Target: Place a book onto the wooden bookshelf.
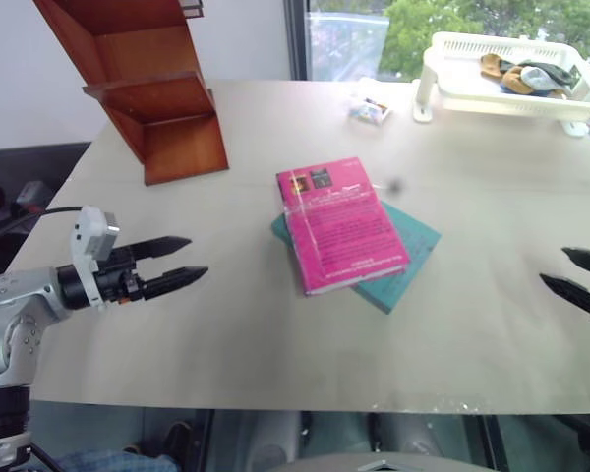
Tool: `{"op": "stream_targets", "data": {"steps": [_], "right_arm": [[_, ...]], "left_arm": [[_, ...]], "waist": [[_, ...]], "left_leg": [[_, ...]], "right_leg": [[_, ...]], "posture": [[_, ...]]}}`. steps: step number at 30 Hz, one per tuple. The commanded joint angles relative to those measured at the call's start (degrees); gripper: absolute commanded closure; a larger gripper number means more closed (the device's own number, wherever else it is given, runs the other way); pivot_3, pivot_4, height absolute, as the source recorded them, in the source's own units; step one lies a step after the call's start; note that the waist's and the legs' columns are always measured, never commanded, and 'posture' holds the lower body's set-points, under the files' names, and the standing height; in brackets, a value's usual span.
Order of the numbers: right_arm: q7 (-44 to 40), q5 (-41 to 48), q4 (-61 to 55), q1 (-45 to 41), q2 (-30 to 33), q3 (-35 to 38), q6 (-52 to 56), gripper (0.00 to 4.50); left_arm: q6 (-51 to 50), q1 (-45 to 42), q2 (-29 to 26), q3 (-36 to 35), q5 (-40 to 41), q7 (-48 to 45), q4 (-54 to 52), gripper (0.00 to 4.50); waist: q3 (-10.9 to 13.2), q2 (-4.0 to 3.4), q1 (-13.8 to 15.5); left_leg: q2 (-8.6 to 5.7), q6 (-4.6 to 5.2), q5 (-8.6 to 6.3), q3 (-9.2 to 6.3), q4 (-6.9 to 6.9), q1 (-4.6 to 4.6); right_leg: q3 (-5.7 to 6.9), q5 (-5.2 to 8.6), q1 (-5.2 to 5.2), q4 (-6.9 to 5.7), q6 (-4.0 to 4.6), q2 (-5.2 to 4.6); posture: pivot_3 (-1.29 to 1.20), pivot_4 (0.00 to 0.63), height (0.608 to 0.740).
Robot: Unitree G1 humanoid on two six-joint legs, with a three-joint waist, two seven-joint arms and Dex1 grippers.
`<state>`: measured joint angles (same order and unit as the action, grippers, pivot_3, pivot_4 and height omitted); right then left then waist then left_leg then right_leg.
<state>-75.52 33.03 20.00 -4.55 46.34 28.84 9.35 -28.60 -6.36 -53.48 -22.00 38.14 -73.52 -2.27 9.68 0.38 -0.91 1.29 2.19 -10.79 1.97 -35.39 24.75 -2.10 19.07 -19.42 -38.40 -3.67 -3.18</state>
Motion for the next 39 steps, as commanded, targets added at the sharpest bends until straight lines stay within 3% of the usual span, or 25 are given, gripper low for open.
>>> {"op": "stream_targets", "data": {"steps": [1, 9, 18, 32, 39], "right_arm": [[0.9, 0.4, -2.7, -2.5, -0.4, -1.3, -0.1, 0.00], [3.7, -1.2, -4.6, -8.9, -6.0, -8.7, -0.9, 0.00], [7.5, -5.6, -5.6, -19.0, -13.6, -18.0, -3.0, 0.00], [13.3, -21.6, 10.7, -34.7, -23.6, -31.5, -17.3, 0.00], [10.6, -20.4, 14.3, -38.8, -26.0, -32.2, -16.3, 0.00]], "left_arm": [[0.1, -1.6, -2.5, -2.1, 2.6, -3.3, -2.7, 0.54], [-0.6, -4.6, -7.1, -1.4, 3.3, -7.0, -3.4, 0.54], [0.0, -5.4, -7.3, -0.8, 2.4, -8.1, -2.0, 0.54], [2.1, -3.6, -6.2, -1.1, 0.3, -7.0, -1.7, 0.54], [2.0, -0.2, -5.8, -3.6, 0.9, -5.4, -3.8, 0.54]], "waist": [[0.0, 0.00, 0.0], [0.0, 0.01, 0.0], [0.0, 0.04, -0.2], [0.1, 0.12, -0.6], [0.1, 0.16, -1.4]], "left_leg": [[0.00, 0.00, 0.00, 0.00, -0.01, 0.00], [0.02, -0.01, 0.01, 0.05, -0.05, -0.01], [0.06, -0.02, 0.02, 0.19, -0.19, 0.01], [0.06, -0.03, 0.02, 0.18, -0.27, 0.01], [0.08, -0.03, 0.02, 0.15, -0.28, 0.00]], "right_leg": [[-0.01, 0.00, -0.01, -0.03, 0.00, 0.00], [-0.09, 0.01, -0.10, -0.18, 0.01, 0.07], [-0.26, 0.01, -0.29, -0.47, 0.00, 0.13], [-0.25, 0.01, -0.34, -0.55, 0.01, 0.14], [-0.23, 0.01, -0.33, -0.56, 0.01, 0.11]], "posture": [[0.00, 0.150, 0.740], [0.00, 0.150, 0.740], [0.00, 0.150, 0.740], [0.00, 0.150, 0.740], [0.00, 0.150, 0.740]]}}
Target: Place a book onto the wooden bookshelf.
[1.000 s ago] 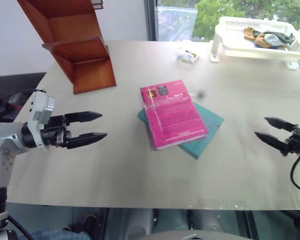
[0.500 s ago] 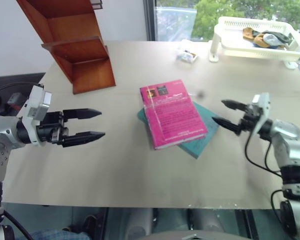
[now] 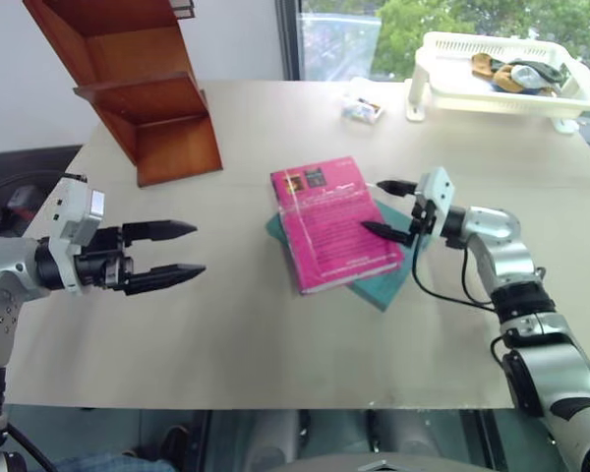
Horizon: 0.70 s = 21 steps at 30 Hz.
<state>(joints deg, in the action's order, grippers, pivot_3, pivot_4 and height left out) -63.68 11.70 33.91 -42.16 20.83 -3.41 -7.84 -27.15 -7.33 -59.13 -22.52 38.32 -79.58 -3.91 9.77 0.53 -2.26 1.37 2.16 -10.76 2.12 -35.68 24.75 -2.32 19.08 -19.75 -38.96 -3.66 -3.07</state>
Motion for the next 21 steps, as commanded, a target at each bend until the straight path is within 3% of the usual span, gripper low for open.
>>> {"op": "stream_targets", "data": {"steps": [1, 12, 21], "right_arm": [[-1.2, 1.3, 1.0, -1.9, -0.4, 0.7, 1.2, 0.00], [-1.7, 1.1, 10.2, -6.9, 5.7, 4.6, -1.1, 0.00], [-2.5, -0.9, 12.7, -6.6, 3.0, 2.9, -1.9, 0.00]], "left_arm": [[0.5, 1.4, 0.0, -3.5, 0.9, 0.9, -2.6, 0.54], [0.1, 4.0, -0.3, -5.7, 1.7, 1.2, -3.4, 0.54], [1.6, 0.1, -0.1, -2.8, 0.3, 1.1, -0.5, 0.54]], "waist": [[0.0, 0.00, -0.1], [0.1, 0.06, -0.2], [0.1, 0.07, -0.3]], "left_leg": [[0.00, 0.00, 0.00, 0.00, 0.00, 0.00], [0.00, 0.00, 0.00, -0.02, 0.00, 0.01], [0.00, 0.00, 0.00, 0.02, 0.02, 0.02]], "right_leg": [[0.00, 0.00, 0.01, 0.00, 0.00, 0.00], [0.02, 0.00, -0.01, 0.01, 0.00, -0.08], [-0.02, 0.00, 0.00, 0.00, 0.00, -0.04]], "posture": [[0.00, 0.150, 0.740], [0.00, 0.150, 0.740], [0.00, 0.150, 0.740]]}}
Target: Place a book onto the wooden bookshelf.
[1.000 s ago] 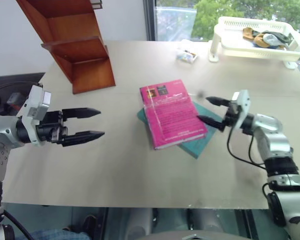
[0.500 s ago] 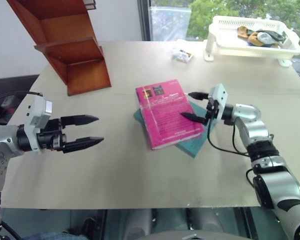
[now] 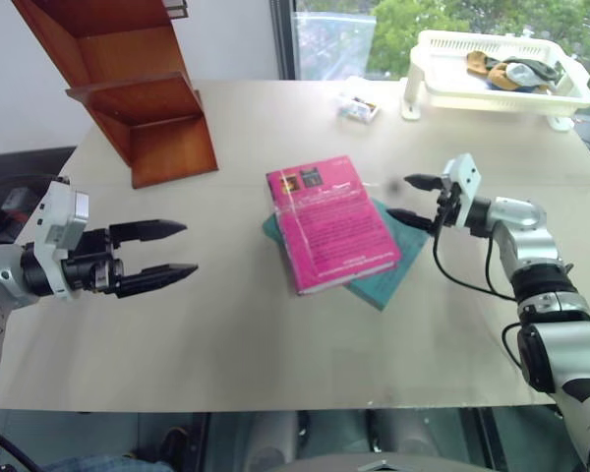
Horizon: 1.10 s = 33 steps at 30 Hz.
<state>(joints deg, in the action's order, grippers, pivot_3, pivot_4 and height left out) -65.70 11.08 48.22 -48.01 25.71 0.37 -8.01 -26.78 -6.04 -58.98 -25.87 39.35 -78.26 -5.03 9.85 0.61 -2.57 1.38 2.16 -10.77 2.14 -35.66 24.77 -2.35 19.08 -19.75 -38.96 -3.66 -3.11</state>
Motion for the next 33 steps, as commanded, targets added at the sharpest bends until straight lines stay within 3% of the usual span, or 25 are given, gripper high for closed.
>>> {"op": "stream_targets", "data": {"steps": [1, 15, 20, 28, 33], "right_arm": [[-0.7, -0.5, -2.1, -0.6, -2.7, -1.4, -1.9, 0.00], [-1.1, -1.9, -3.6, -1.3, -8.5, -4.0, -2.0, 0.00], [-1.0, -1.0, -4.6, -0.4, -4.4, -1.5, -1.9, 0.00], [-7.9, 10.1, -26.1, 12.5, 6.5, 4.5, 10.1, 0.00], [-11.5, 26.9, -49.6, 26.8, 15.8, 11.5, 28.5, 0.00]], "left_arm": [[1.3, -1.4, -0.3, 0.8, -0.9, -0.3, 0.8, 0.54], [1.0, -1.2, 0.3, 1.8, -1.9, 0.4, 1.5, 0.54], [-9.5, -3.4, 3.5, 3.1, 3.5, 4.2, 4.2, 0.54], [-20.5, -16.7, 8.1, 9.7, 4.5, 4.5, 20.1, 0.54], [-28.7, -27.9, 10.8, 16.7, 3.4, -2.9, 34.4, 0.54]], "waist": [[0.0, 0.00, 0.0], [0.0, 0.05, 0.1], [0.0, 0.05, 0.2], [0.1, 0.19, 0.8], [0.2, 0.21, 0.9]], "left_leg": [[0.00, 0.00, 0.00, 0.00, 0.00, 0.00], [0.01, -0.01, 0.00, -0.02, 0.00, 0.01], [0.01, -0.01, 0.00, -0.03, 0.00, 0.01], [-0.04, 0.00, 0.00, -0.18, -0.08, 0.09], [-0.06, 0.00, 0.00, -0.18, -0.13, 0.14]], "right_leg": [[0.00, 0.00, 0.00, 0.00, 0.00, 0.01], [0.04, 0.00, -0.02, -0.01, 0.00, 0.01], [0.04, 0.00, -0.02, -0.02, 0.00, 0.00], [0.20, 0.00, 0.03, -0.02, -0.01, -0.01], [0.20, 0.00, 0.03, -0.04, -0.02, 0.04]], "posture": [[0.00, 0.150, 0.740], [0.00, 0.150, 0.740], [0.00, 0.150, 0.740], [0.00, 0.150, 0.740], [0.00, 0.150, 0.740]]}}
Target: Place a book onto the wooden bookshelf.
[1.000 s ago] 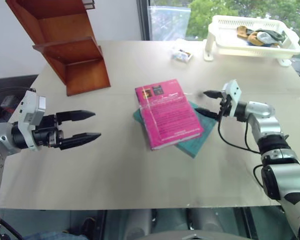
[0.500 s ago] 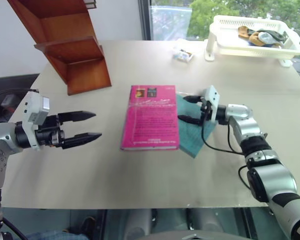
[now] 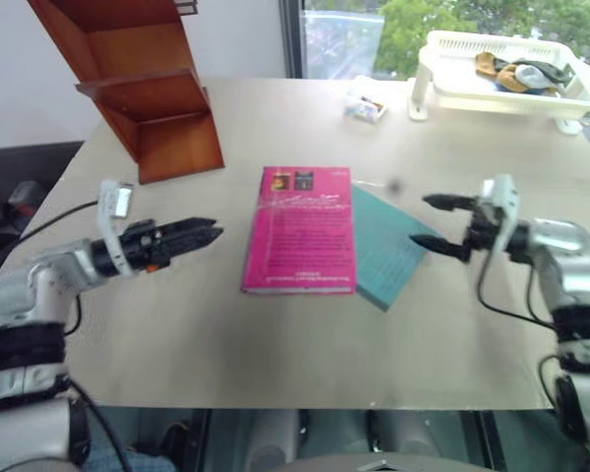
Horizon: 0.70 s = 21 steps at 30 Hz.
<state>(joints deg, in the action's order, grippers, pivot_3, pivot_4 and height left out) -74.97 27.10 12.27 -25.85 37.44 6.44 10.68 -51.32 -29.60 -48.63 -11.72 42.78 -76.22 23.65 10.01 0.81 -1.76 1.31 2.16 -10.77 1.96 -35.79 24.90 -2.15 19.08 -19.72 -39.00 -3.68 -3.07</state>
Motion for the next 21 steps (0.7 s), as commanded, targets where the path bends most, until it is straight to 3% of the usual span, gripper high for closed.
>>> {"op": "stream_targets", "data": {"steps": [1, 5, 9, 15, 21], "right_arm": [[-2.3, 14.4, -17.0, 6.9, 5.6, 7.1, 13.1, 0.00], [-0.5, 25.0, -28.5, 17.5, 10.6, 15.9, 22.3, 0.00], [2.8, 32.3, -36.3, 26.4, 11.1, 24.7, 25.9, 0.00], [6.6, 34.2, -41.7, 34.4, 10.8, 31.5, 26.3, 0.00], [8.4, 34.6, -42.7, 36.6, 10.2, 33.0, 25.1, 0.00]], "left_arm": [[-5.2, -6.1, 0.9, 3.6, -0.3, -6.6, 8.1, 0.54], [-5.2, -14.1, 3.0, 10.4, -6.2, -12.6, 20.0, 0.54], [-2.3, -21.3, 5.1, 16.1, -12.5, -16.2, 30.1, 0.54], [1.9, -26.4, 7.3, 18.8, -15.4, -16.3, 38.0, 0.54], [1.2, -27.0, 8.1, 19.5, -15.0, -16.3, 39.5, 0.54]], "waist": [[0.0, 0.02, 0.0], [0.0, 0.11, 0.1], [0.1, 0.22, 0.2], [0.1, 0.31, 0.5], [0.1, 0.32, 1.0]], "left_leg": [[0.00, 0.00, 0.00, -0.01, 0.00, 0.00], [0.03, 0.01, 0.00, -0.02, -0.06, 0.01], [0.02, 0.02, -0.01, -0.03, -0.14, 0.05], [0.02, 0.03, -0.02, -0.12, -0.25, 0.21], [0.01, 0.03, -0.02, -0.29, -0.38, 0.37]], "right_leg": [[0.01, 0.00, 0.02, 0.02, 0.00, 0.02], [-0.01, 0.00, 0.02, 0.02, 0.00, 0.07], [-0.01, 0.00, 0.06, 0.03, -0.01, 0.08], [0.05, 0.00, -0.01, 0.02, -0.01, 0.08], [0.23, 0.00, -0.03, 0.03, -0.01, 0.06]], "posture": [[0.00, 0.150, 0.740], [0.00, 0.150, 0.740], [0.00, 0.150, 0.740], [0.00, 0.150, 0.740], [0.00, 0.150, 0.740]]}}
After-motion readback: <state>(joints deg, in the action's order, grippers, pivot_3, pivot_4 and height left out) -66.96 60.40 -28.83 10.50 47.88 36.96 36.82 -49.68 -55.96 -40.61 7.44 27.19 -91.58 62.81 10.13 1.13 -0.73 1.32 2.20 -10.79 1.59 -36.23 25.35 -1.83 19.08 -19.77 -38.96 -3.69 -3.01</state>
